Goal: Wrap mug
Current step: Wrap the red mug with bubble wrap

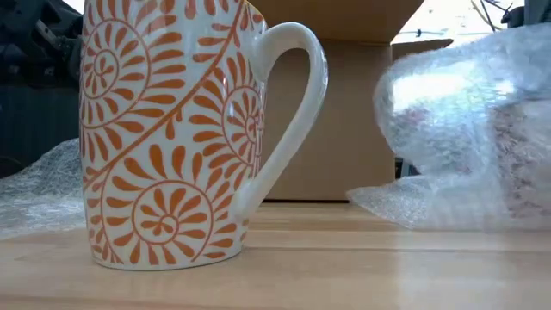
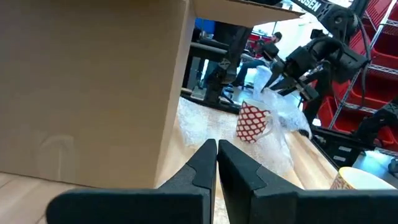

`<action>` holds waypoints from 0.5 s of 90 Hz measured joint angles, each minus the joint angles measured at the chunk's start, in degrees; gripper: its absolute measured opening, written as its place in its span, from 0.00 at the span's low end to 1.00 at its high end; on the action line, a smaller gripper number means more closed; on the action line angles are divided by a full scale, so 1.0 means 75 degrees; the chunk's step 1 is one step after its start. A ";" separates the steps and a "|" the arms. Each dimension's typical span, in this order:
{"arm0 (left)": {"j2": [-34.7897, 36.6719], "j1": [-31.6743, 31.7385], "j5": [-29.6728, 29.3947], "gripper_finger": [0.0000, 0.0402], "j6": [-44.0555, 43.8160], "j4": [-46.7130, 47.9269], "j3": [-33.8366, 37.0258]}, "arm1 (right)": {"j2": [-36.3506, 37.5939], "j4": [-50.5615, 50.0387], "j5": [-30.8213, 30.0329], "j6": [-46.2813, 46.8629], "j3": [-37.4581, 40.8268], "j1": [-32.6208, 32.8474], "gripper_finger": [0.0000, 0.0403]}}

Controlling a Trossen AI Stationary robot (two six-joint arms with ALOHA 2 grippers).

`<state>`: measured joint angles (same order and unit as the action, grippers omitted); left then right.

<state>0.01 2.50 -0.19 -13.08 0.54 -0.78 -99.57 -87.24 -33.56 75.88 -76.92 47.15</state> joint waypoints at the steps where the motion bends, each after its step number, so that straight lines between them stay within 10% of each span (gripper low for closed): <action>1: 0.0000 0.0000 -0.0001 0.01 -0.0001 0.0000 -0.0001 | 0.0000 0.0037 0.0008 0.0001 0.0035 -0.0023 0.00; 45: 0.0000 0.0000 -0.0002 0.01 0.0000 -0.0001 -0.0001 | 0.0352 0.0695 0.1084 -0.0674 0.0801 -0.0770 0.23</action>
<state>0.01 2.50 -0.20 -13.08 0.53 -0.78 -96.93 -82.03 -25.43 70.82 -70.91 41.37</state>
